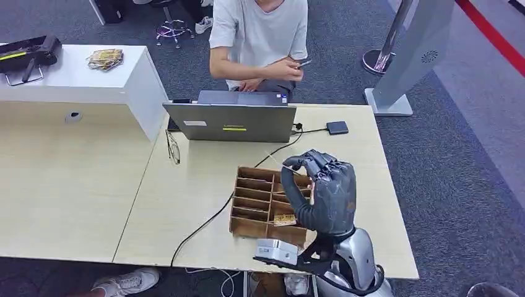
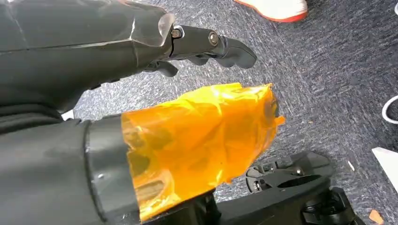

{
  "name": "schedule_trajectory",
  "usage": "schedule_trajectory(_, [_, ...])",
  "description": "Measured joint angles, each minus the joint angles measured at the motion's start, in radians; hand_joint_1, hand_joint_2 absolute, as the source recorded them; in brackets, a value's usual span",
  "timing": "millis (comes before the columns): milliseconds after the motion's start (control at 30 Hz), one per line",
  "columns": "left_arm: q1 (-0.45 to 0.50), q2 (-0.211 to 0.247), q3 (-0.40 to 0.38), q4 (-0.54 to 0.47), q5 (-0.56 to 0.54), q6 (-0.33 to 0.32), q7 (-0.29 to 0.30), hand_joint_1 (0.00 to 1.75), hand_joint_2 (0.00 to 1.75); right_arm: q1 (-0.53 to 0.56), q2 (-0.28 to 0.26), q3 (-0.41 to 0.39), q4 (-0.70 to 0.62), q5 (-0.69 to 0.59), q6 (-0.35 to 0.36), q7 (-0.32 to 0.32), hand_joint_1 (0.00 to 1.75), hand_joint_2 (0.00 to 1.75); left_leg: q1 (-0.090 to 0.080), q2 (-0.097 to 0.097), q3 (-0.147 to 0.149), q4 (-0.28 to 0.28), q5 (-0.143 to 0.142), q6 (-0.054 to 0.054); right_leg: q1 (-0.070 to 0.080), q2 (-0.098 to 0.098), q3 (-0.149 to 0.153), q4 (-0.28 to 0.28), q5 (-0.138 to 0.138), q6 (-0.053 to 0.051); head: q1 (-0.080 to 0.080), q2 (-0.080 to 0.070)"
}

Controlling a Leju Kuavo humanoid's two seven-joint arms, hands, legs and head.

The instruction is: Pass the card to the sensor for recognition and then transmit it.

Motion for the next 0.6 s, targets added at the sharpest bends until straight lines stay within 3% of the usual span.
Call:
schedule_trajectory(333, [0.001,0.0,0.0,0.0,0.002,0.001,-0.002,0.0,0.0,0.001,-0.006,0.034,-0.033,-0.007,0.005,-0.005,1.75,1.75,0.0,0.0,0.0,0.0,0.0,0.0,0.0,0.0,0.0,0.0,0.0,0.0,0.0,0.0])
schedule_trajectory(600, [0.001,0.0,0.0,0.0,-0.018,-0.006,-0.002,0.0,0.0,-0.051,-0.005,0.056,-0.014,-0.005,0.058,0.019,1.75,1.75,0.0,0.0,0.0,0.0,0.0,0.0,0.0,0.0,0.0,0.0,0.0,0.0,0.0,0.0])
